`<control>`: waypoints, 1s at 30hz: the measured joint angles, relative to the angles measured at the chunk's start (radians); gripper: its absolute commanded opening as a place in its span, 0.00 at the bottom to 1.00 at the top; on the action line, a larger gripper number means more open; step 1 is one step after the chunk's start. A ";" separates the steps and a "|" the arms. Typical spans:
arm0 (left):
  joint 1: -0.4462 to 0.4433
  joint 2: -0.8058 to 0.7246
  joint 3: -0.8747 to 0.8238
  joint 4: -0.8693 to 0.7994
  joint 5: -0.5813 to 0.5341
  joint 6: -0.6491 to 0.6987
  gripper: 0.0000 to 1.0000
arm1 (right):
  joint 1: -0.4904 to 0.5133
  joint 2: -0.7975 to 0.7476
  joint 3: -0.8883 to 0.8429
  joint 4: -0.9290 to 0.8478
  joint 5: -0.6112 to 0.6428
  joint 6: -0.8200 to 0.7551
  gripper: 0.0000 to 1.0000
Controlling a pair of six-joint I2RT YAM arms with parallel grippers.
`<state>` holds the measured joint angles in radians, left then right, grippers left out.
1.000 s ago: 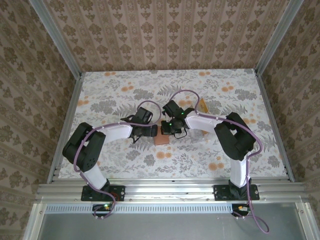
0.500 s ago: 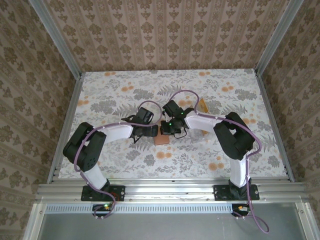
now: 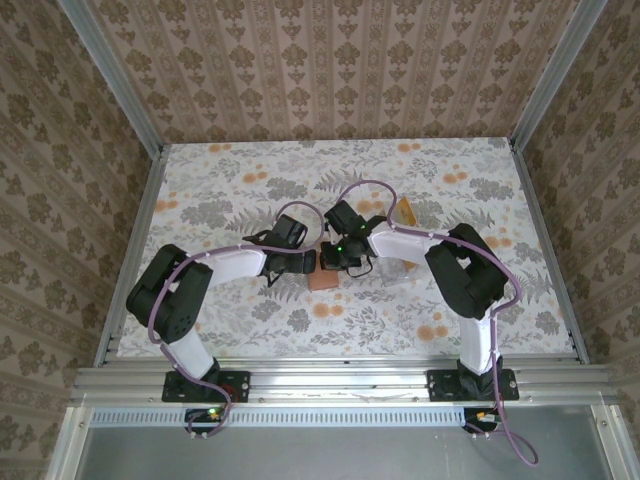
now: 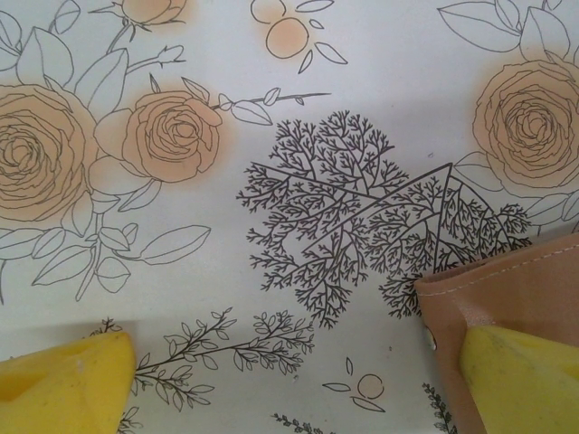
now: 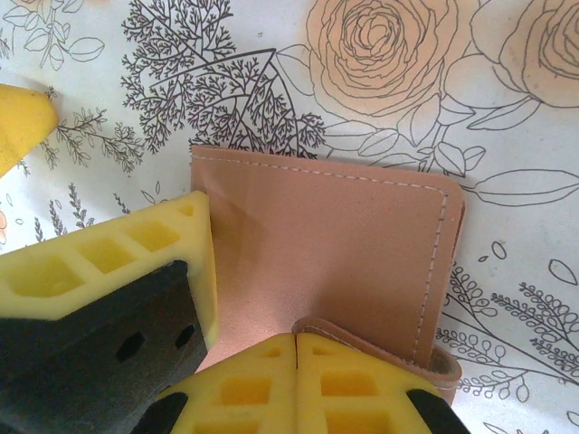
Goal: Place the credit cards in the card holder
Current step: Close the button on the card holder, then reset both arms
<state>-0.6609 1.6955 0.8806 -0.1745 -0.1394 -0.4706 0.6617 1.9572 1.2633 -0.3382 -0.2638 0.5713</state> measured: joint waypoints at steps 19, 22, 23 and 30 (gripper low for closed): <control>0.113 -0.016 0.105 -0.093 0.061 0.007 1.00 | -0.026 -0.040 0.079 -0.069 -0.036 0.011 1.00; 0.170 -0.056 0.173 -0.121 0.092 0.024 1.00 | -0.043 -0.094 0.122 -0.100 -0.037 0.004 1.00; 0.187 -0.076 0.198 -0.132 0.097 0.031 1.00 | -0.050 -0.122 0.127 -0.106 -0.037 0.004 1.00; 0.303 -0.285 0.261 -0.150 0.116 0.084 1.00 | -0.203 -0.451 0.072 -0.143 0.037 -0.013 1.00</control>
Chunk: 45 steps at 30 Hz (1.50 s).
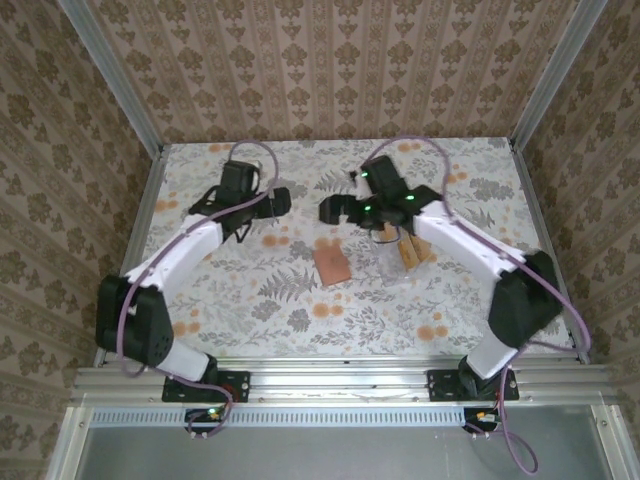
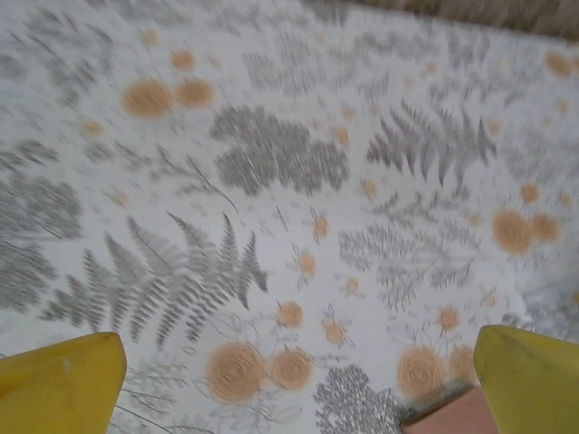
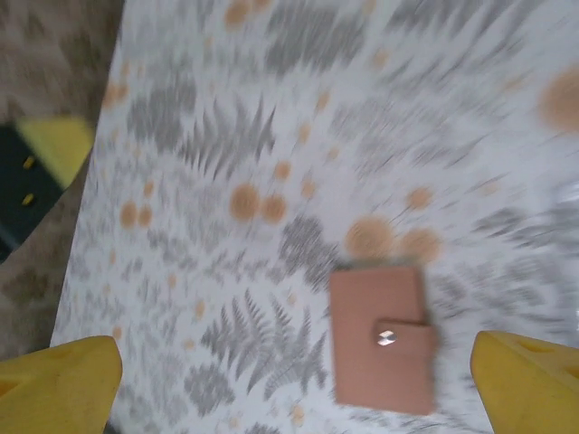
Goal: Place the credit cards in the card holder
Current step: Reset both arms
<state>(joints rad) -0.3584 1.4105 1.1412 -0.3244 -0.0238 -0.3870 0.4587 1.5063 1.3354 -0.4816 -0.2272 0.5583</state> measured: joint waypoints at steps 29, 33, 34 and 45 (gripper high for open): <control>0.228 0.058 -0.790 1.102 -0.286 0.464 1.00 | -0.318 -0.166 -0.924 0.926 0.726 -0.442 1.00; 0.268 0.109 -0.787 1.177 -0.201 0.470 1.00 | -0.353 -0.066 -0.954 1.189 0.635 -0.480 1.00; 0.277 0.121 -0.787 1.202 -0.188 0.470 1.00 | -0.361 -0.040 -0.954 1.210 0.608 -0.485 1.00; 0.332 0.146 -0.759 1.208 -0.062 0.465 1.00 | -0.435 0.034 -0.948 1.315 0.441 -0.496 1.00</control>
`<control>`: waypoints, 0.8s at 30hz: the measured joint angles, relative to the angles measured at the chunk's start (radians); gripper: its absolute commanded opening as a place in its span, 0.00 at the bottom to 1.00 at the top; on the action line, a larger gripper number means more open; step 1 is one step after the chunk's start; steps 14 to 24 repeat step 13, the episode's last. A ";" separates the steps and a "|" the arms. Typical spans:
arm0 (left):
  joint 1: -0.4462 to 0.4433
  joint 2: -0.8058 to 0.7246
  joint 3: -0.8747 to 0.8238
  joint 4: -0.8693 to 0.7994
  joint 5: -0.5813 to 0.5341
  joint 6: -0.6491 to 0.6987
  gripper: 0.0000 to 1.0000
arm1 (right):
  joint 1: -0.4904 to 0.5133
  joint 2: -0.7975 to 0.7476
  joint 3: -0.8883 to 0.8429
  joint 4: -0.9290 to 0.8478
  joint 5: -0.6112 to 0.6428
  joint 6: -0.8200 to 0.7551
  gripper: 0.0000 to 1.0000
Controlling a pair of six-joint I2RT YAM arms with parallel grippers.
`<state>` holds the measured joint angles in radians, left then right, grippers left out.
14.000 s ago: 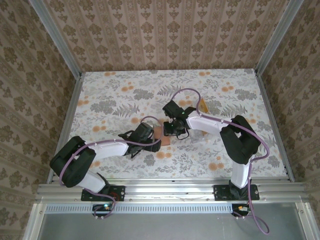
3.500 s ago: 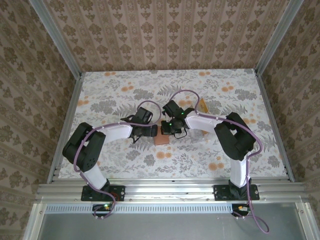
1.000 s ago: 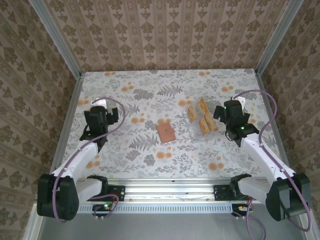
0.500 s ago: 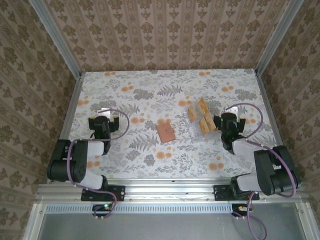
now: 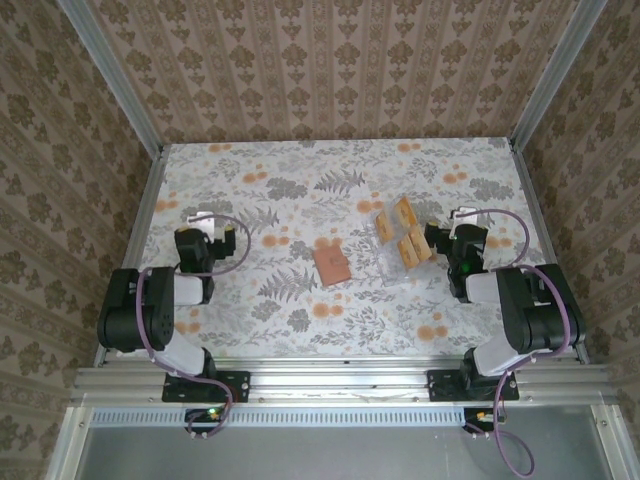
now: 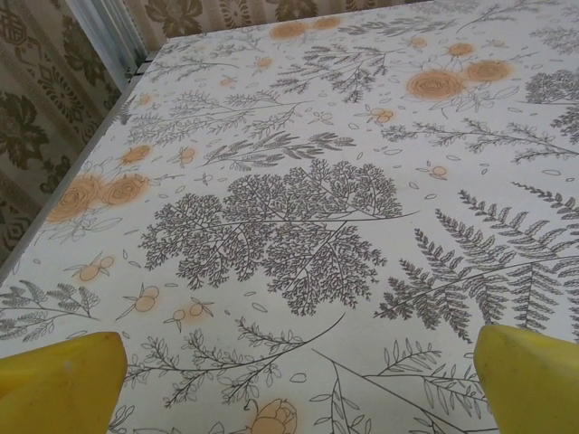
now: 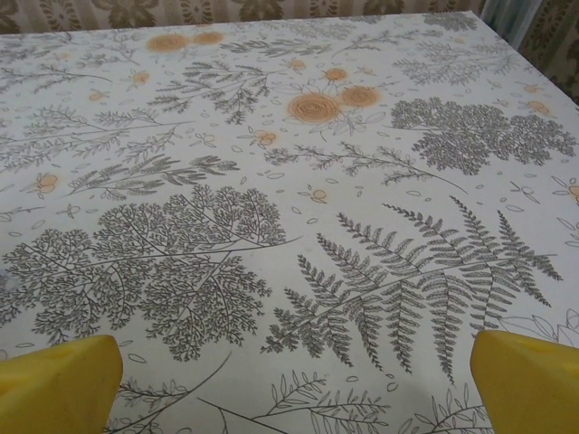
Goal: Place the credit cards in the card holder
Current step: Reset both arms
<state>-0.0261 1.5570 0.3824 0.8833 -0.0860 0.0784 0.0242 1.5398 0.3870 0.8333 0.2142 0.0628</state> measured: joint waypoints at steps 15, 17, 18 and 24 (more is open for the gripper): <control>0.000 0.000 0.000 0.000 0.016 -0.003 1.00 | 0.001 0.000 0.006 0.001 -0.024 0.000 1.00; 0.000 0.000 0.000 0.000 0.016 -0.003 1.00 | 0.001 0.000 0.006 0.001 -0.024 0.000 1.00; 0.000 0.000 0.000 0.000 0.016 -0.003 1.00 | 0.001 0.000 0.006 0.001 -0.024 0.000 1.00; 0.000 0.000 0.000 0.000 0.016 -0.003 1.00 | 0.001 0.000 0.006 0.001 -0.024 0.000 1.00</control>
